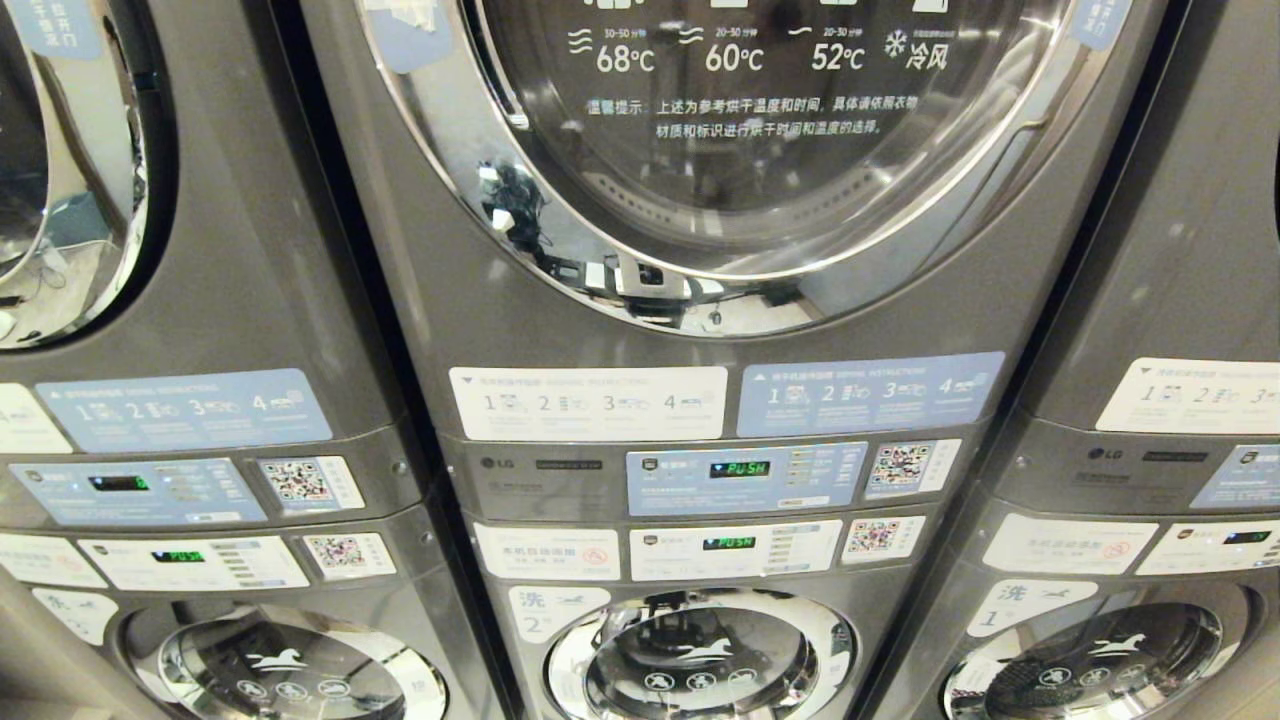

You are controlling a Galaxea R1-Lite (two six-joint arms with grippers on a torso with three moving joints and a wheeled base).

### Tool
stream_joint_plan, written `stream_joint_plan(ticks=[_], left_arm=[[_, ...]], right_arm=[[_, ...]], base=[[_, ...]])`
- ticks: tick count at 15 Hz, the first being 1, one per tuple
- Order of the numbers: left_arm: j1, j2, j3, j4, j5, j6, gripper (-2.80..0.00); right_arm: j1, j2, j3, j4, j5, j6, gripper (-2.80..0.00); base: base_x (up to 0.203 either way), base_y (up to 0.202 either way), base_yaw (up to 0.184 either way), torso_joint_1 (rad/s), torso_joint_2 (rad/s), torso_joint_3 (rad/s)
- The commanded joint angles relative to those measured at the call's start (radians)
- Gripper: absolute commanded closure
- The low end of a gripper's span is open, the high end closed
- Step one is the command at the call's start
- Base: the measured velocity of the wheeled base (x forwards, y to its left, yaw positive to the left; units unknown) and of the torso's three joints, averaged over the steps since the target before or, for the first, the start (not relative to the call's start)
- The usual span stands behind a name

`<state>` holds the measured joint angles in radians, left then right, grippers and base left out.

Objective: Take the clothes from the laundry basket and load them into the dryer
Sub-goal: Open the dryer

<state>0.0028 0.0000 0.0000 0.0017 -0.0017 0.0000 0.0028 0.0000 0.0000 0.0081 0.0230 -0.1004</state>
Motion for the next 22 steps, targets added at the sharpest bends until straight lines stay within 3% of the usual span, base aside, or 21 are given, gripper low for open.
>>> stream_joint_plan(ticks=[1, 3, 5, 12, 13, 16, 18, 22], left_arm=[[0.000, -0.002, 0.000, 0.000, 0.000, -0.001, 0.00], [0.000, -0.002, 0.000, 0.000, 0.000, -0.001, 0.00], [0.000, -0.002, 0.000, 0.000, 0.000, 0.000, 0.00], [0.000, -0.002, 0.000, 0.000, 0.000, -0.002, 0.00], [0.000, -0.002, 0.000, 0.000, 0.000, 0.000, 0.00], [0.000, -0.002, 0.000, 0.001, 0.000, -0.001, 0.00], [0.000, -0.002, 0.000, 0.001, 0.000, 0.000, 0.00], [0.000, -0.002, 0.000, 0.000, 0.000, -0.002, 0.00]], right_arm=[[0.000, 0.000, -0.011, -0.002, 0.004, -0.051, 0.00], [0.001, 0.011, -0.101, 0.004, 0.008, -0.048, 0.00], [0.004, 0.101, -0.235, 0.016, 0.062, -0.023, 0.00], [0.074, 0.945, -0.939, -0.061, 0.298, 0.118, 0.00], [0.106, 1.070, -1.057, -0.080, 0.329, 0.130, -2.80], [0.256, 1.434, -1.421, -0.128, 0.397, 0.150, -2.80], [0.387, 1.599, -1.575, -0.197, 0.419, 0.131, -2.80], [0.593, 1.802, -1.731, -0.452, 0.414, 0.022, -2.80]], base=[[0.000, 0.000, 0.000, 0.000, 0.00, 0.000], [0.000, 0.000, 0.000, 0.000, 0.00, 0.000], [0.000, 0.000, 0.000, 0.000, 0.00, 0.000], [0.000, 0.000, 0.000, 0.000, 0.00, 0.000], [0.000, 0.000, 0.000, 0.000, 0.00, 0.000], [0.000, 0.000, 0.000, 0.000, 0.00, 0.000], [0.000, 0.000, 0.000, 0.000, 0.00, 0.000], [0.000, 0.000, 0.000, 0.000, 0.00, 0.000]])
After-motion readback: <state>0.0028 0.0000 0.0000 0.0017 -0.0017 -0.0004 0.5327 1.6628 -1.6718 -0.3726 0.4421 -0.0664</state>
